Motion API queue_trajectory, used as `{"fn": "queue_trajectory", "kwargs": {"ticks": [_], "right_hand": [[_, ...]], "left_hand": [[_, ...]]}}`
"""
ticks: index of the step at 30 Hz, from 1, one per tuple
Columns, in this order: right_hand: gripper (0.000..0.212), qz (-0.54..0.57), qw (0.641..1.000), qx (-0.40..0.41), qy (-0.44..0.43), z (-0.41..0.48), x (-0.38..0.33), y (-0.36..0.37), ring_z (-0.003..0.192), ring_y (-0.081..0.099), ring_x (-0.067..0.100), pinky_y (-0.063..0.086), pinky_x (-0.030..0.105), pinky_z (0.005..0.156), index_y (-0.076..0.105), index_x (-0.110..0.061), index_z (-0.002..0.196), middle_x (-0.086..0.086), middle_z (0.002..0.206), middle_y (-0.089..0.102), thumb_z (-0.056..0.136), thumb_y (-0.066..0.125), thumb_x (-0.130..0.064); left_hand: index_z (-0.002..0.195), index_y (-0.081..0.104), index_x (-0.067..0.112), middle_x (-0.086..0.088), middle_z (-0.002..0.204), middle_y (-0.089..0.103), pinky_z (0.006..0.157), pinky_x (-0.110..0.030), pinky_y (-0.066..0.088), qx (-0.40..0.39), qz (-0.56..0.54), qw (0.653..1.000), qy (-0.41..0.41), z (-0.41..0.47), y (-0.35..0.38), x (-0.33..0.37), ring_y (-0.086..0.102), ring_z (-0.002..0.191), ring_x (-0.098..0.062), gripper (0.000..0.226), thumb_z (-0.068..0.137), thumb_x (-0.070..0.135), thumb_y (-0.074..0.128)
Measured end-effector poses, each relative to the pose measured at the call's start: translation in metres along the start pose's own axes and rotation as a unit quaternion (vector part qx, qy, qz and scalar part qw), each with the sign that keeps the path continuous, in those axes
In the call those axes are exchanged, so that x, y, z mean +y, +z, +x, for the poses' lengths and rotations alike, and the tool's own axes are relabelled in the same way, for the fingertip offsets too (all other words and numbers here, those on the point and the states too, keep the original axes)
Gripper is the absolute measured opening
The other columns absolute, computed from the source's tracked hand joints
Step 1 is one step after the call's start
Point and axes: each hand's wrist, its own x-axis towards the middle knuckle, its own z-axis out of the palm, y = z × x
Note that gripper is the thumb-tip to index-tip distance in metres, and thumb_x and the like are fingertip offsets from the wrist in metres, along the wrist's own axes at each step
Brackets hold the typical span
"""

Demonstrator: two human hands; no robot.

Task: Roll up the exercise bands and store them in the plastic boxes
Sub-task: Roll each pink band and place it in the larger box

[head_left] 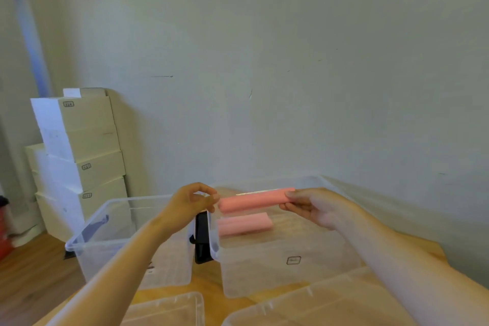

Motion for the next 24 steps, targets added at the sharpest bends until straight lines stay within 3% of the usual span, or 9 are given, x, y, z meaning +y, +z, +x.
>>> {"fn": "queue_trajectory", "kwargs": {"ticks": [2, 4, 6, 11, 14, 21, 24], "right_hand": [[0.005, -0.023, 0.999, 0.006, 0.028, 0.016, 0.004, -0.004, 0.059, 0.070, 0.026, 0.058, 0.022, 0.057, 0.060, 0.008, 0.091, 0.019, 0.082, 0.064, 0.087, 0.059, 0.008], [0.003, -0.038, 0.997, 0.012, 0.060, 0.030, 0.009, -0.008, 0.058, 0.070, 0.028, 0.058, 0.023, 0.054, 0.059, 0.008, 0.090, 0.019, 0.082, 0.062, 0.086, 0.059, 0.009], [0.006, -0.054, 0.994, 0.016, 0.089, 0.044, 0.014, -0.012, 0.059, 0.070, 0.031, 0.058, 0.025, 0.051, 0.058, 0.009, 0.091, 0.019, 0.083, 0.060, 0.086, 0.059, 0.010], [0.013, -0.100, 0.987, -0.001, 0.126, 0.067, 0.024, -0.014, 0.065, 0.069, 0.034, 0.058, 0.027, 0.053, 0.057, 0.011, 0.098, 0.022, 0.087, 0.061, 0.086, 0.058, 0.012], [0.015, -0.109, 0.984, -0.013, 0.142, 0.078, 0.031, -0.018, 0.072, 0.069, 0.035, 0.058, 0.027, 0.053, 0.056, 0.012, 0.102, 0.023, 0.092, 0.061, 0.087, 0.057, 0.011], [0.006, -0.175, 0.968, -0.020, 0.178, 0.097, 0.032, -0.020, 0.068, 0.069, 0.030, 0.058, 0.026, 0.057, 0.058, 0.010, 0.090, 0.021, 0.090, 0.061, 0.092, 0.052, 0.009], [0.006, -0.195, 0.959, -0.015, 0.204, 0.107, 0.038, -0.019, 0.063, 0.069, 0.030, 0.058, 0.026, 0.054, 0.058, 0.011, 0.091, 0.021, 0.089, 0.062, 0.091, 0.052, 0.009]], "left_hand": [[0.099, 0.067, 0.017, 0.001, 0.080, 0.070, 0.077, -0.017, 0.045, 0.025, 0.014, 1.000, 0.006, 0.007, -0.002, -0.012, 0.064, 0.074, -0.002, 0.012, 0.091, 0.026, 0.065], [0.101, 0.066, 0.019, 0.006, 0.095, 0.068, 0.080, -0.011, 0.044, 0.026, 0.043, 0.999, 0.014, 0.012, 0.002, -0.024, 0.061, 0.089, -0.002, 0.010, 0.092, 0.025, 0.064], [0.105, 0.064, 0.025, 0.012, 0.109, 0.063, 0.087, -0.013, 0.040, 0.002, 0.079, 0.997, 0.017, 0.017, 0.007, -0.034, 0.056, 0.105, -0.002, 0.013, 0.092, 0.027, 0.064], [0.115, 0.057, 0.035, 0.015, 0.125, 0.049, 0.082, -0.011, 0.035, -0.054, 0.167, 0.984, 0.011, 0.030, 0.004, -0.042, 0.048, 0.114, -0.009, 0.026, 0.091, 0.039, 0.063], [0.118, 0.056, 0.031, 0.011, 0.130, 0.047, 0.080, -0.011, 0.033, -0.059, 0.197, 0.979, 0.009, 0.037, 0.004, -0.042, 0.043, 0.119, -0.011, 0.029, 0.091, 0.037, 0.063], [0.117, 0.057, 0.029, 0.010, 0.133, 0.048, 0.106, -0.026, 0.025, -0.060, 0.201, 0.977, 0.027, 0.057, 0.003, -0.052, 0.027, 0.133, -0.009, 0.025, 0.093, 0.032, 0.062], [0.114, 0.058, 0.031, 0.011, 0.133, 0.047, 0.108, -0.026, 0.023, -0.054, 0.181, 0.982, 0.031, 0.060, 0.005, -0.056, 0.026, 0.134, -0.008, 0.022, 0.092, 0.031, 0.063]]}}
